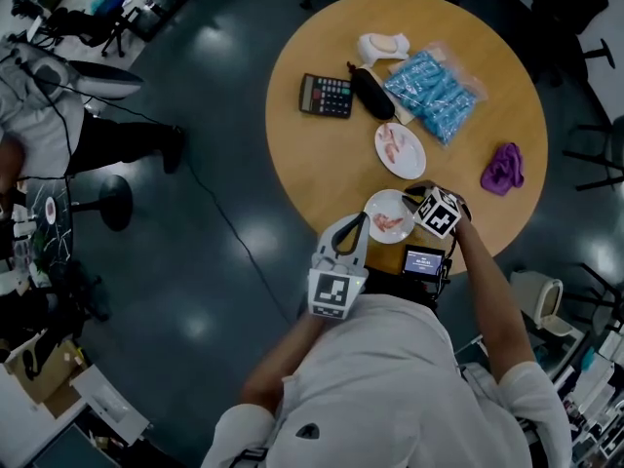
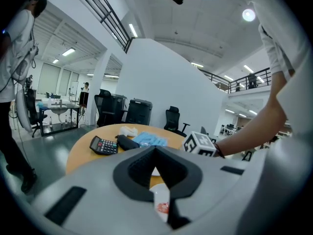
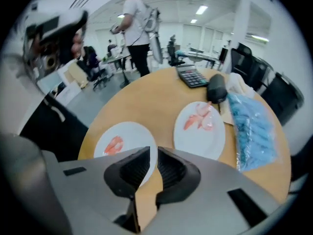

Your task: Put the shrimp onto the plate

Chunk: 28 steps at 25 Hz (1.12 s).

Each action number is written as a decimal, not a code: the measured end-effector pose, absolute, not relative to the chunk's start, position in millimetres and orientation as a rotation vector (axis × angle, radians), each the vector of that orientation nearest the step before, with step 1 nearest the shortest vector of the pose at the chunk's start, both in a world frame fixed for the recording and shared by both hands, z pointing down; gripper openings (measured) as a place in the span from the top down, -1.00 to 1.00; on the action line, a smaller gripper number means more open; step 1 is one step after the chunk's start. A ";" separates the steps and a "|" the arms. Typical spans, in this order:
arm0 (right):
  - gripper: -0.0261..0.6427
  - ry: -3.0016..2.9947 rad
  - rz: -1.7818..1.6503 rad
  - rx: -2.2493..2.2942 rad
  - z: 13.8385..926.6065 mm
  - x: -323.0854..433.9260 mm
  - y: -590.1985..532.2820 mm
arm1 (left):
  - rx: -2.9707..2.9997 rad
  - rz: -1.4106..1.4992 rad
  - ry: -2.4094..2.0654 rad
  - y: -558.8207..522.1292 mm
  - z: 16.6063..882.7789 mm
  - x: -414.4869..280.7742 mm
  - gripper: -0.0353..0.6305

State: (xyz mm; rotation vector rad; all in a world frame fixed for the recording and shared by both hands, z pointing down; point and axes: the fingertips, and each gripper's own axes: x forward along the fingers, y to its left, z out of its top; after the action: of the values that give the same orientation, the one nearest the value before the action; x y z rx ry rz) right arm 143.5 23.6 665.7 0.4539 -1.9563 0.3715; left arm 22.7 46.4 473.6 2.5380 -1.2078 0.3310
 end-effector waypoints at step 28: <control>0.65 -1.780 0.970 0.910 701.3 140.1 -103.6 | 2.451 0.331 -1.274 23.0 483.6 1.3 0.87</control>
State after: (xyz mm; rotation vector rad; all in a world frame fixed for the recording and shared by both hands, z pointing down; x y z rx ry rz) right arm 140.1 -103.6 701.3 0.9098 -1.7803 0.9698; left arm 1.3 23.0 483.6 2.4506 -1.2741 0.3313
